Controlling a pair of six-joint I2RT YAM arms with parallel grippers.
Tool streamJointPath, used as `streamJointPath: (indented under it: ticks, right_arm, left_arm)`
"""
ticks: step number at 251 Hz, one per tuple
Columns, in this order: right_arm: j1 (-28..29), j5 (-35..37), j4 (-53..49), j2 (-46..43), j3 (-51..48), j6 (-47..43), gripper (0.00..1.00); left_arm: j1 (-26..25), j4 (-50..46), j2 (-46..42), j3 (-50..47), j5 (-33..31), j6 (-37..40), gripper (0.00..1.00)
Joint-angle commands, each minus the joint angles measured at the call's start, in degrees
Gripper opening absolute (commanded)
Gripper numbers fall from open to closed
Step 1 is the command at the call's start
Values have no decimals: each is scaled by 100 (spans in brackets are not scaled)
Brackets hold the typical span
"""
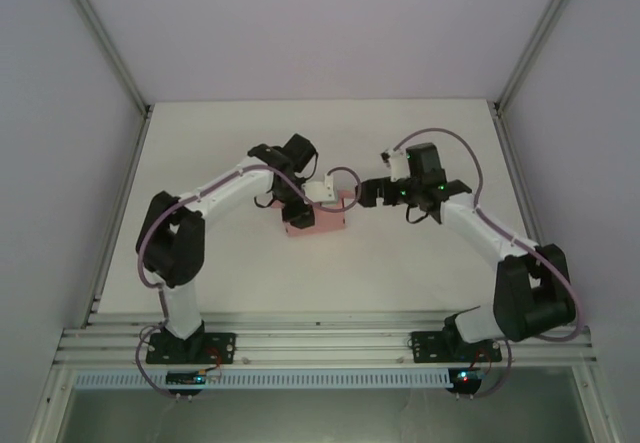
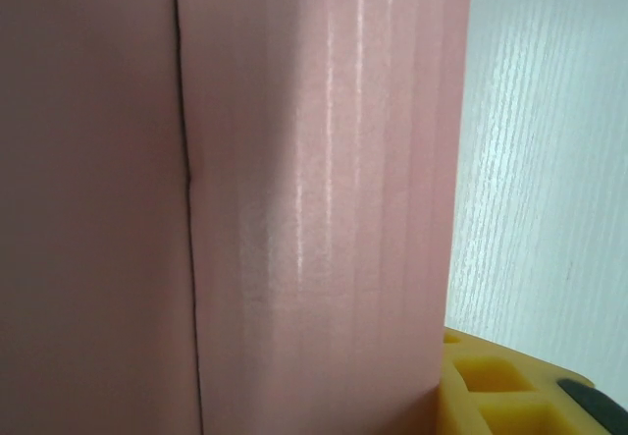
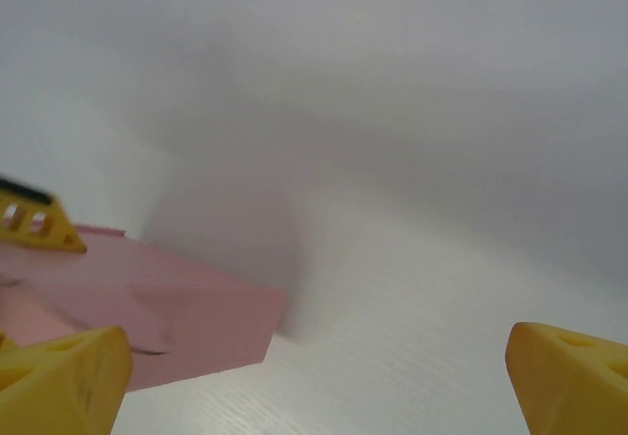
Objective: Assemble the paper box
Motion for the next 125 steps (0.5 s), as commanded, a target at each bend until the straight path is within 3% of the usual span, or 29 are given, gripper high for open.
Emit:
streamJointPath:
  ticks: [1,30,55,125]
  right_arm:
    - [188,589,867,-341,-537,-1285,99]
    - [89,-679,1780,-628,-1195,-1636,99]
    - [108,-1222,1884,-671,-1259,-1918,99]
    - [167,-1551,1530,-102,-676,-1900,83]
  left_arm:
    - [-20,-360,75,276,242,180,35]
    - [-19,-363,145,289,246,208,36]
    - [-31,-364,171,279,269,233,36]
    - [-41,-406,400,339,89,201,41]
